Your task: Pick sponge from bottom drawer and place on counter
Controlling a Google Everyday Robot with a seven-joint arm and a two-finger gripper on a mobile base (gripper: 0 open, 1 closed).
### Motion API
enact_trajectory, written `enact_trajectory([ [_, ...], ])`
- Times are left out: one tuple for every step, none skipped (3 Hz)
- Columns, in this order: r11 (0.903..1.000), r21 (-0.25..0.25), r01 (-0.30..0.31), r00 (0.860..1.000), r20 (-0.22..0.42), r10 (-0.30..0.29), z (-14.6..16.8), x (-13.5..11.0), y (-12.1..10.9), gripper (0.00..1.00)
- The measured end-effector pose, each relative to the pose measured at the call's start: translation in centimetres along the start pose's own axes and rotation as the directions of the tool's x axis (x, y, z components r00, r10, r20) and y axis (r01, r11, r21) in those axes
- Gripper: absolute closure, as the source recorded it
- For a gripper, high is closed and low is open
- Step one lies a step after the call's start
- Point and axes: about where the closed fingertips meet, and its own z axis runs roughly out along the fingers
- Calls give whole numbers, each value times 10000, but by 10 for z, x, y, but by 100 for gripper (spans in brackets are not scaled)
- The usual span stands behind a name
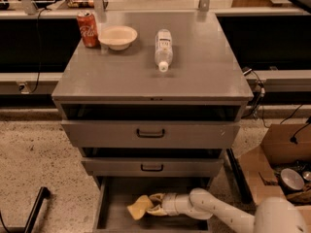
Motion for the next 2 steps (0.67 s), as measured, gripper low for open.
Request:
enact_trajectory([
  [9987, 489, 152, 9934, 1125, -206, -44, -47, 16, 100],
  [9918, 1279, 66, 9930, 1158, -215, -109, -76, 29, 100],
])
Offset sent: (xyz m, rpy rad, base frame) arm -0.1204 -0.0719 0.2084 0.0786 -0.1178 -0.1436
